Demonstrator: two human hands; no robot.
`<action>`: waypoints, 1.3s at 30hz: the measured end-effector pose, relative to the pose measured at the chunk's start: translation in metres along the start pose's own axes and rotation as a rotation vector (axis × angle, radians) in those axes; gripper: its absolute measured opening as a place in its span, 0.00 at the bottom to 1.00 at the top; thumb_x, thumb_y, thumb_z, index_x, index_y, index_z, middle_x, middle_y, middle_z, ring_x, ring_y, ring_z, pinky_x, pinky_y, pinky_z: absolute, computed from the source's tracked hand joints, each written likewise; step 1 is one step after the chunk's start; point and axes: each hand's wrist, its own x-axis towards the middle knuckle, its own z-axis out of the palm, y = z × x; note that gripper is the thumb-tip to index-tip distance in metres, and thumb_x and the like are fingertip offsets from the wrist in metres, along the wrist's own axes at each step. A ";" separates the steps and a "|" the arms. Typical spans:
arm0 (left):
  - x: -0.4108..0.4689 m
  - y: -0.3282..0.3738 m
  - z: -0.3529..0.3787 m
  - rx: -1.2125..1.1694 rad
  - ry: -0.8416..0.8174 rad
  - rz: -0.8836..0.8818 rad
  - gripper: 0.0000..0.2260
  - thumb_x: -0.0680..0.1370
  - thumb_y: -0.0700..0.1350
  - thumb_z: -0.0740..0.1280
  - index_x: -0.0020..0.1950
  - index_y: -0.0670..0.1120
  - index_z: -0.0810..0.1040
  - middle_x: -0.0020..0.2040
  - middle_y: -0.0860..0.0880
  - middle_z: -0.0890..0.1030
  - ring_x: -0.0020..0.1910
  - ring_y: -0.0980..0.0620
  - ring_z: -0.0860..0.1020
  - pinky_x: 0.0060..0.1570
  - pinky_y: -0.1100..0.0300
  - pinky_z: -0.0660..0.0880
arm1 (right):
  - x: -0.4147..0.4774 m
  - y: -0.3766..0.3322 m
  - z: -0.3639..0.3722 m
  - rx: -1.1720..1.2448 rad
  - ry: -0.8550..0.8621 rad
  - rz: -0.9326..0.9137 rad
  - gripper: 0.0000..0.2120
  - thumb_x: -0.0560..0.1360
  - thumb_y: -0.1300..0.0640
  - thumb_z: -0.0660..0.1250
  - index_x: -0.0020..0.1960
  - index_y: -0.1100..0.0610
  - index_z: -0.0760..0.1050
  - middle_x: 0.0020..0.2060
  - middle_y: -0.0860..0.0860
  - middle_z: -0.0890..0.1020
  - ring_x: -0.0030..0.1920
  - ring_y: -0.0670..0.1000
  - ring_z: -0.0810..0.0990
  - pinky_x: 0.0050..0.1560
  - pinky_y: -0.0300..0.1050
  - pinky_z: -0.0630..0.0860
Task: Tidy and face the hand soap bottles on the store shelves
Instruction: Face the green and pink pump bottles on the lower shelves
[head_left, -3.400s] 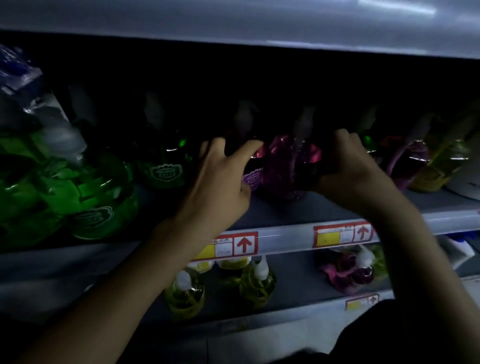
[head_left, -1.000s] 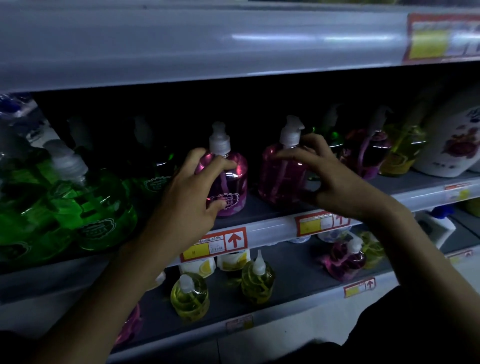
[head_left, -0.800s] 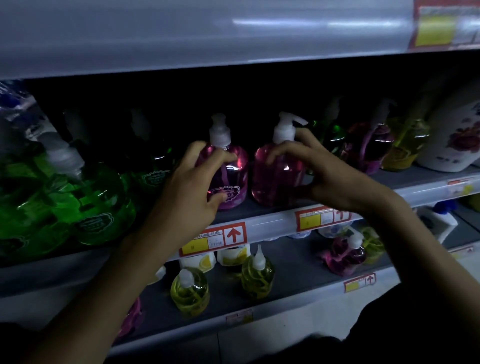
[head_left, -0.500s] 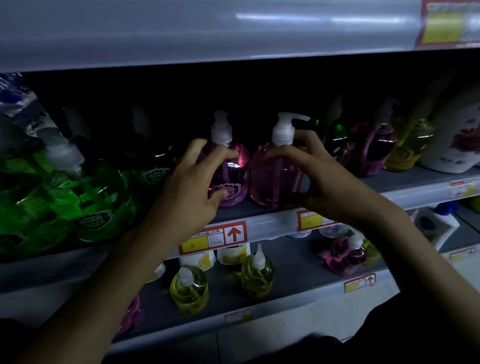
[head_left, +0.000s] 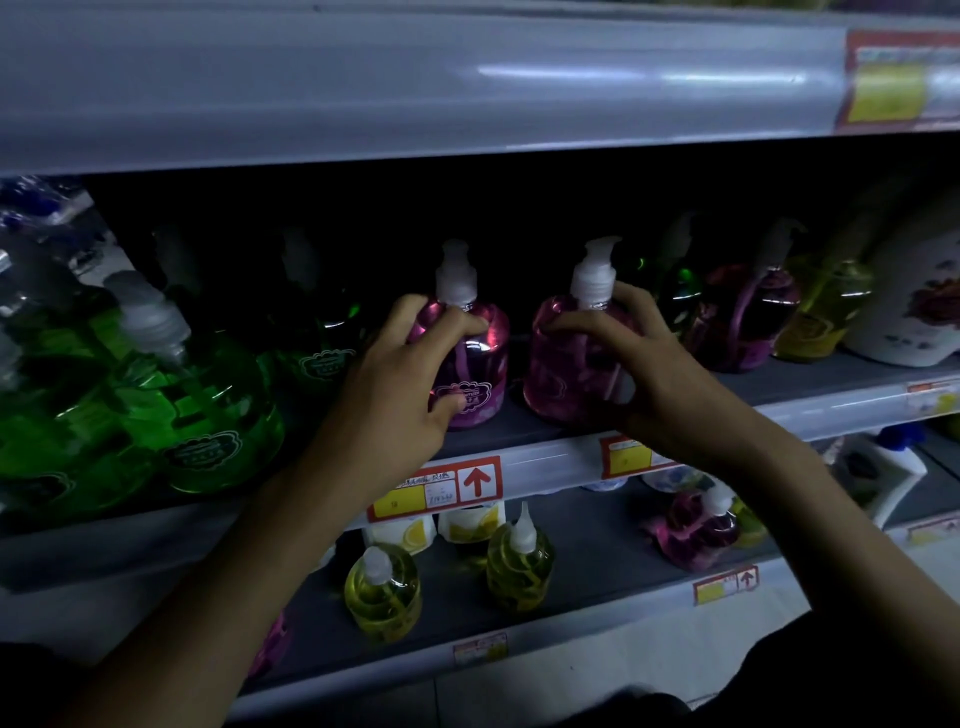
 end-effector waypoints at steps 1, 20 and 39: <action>0.000 0.000 0.001 -0.008 0.003 -0.003 0.27 0.71 0.39 0.74 0.65 0.55 0.69 0.69 0.50 0.64 0.63 0.48 0.71 0.57 0.60 0.70 | 0.000 0.002 0.004 0.004 0.006 0.011 0.38 0.66 0.64 0.77 0.68 0.41 0.65 0.72 0.51 0.55 0.70 0.49 0.62 0.63 0.23 0.61; 0.025 0.012 0.022 0.137 0.064 -0.200 0.27 0.74 0.37 0.71 0.69 0.52 0.68 0.58 0.42 0.68 0.51 0.50 0.69 0.46 0.62 0.68 | 0.029 -0.008 0.010 0.041 0.188 0.176 0.29 0.68 0.66 0.69 0.66 0.53 0.65 0.54 0.50 0.64 0.50 0.53 0.75 0.47 0.42 0.73; 0.100 0.124 0.093 -0.197 -0.176 -0.138 0.20 0.74 0.32 0.64 0.65 0.44 0.70 0.57 0.43 0.75 0.52 0.44 0.78 0.52 0.49 0.77 | -0.025 0.055 -0.044 0.132 0.497 0.486 0.21 0.72 0.67 0.66 0.63 0.52 0.75 0.54 0.51 0.82 0.54 0.51 0.80 0.51 0.43 0.77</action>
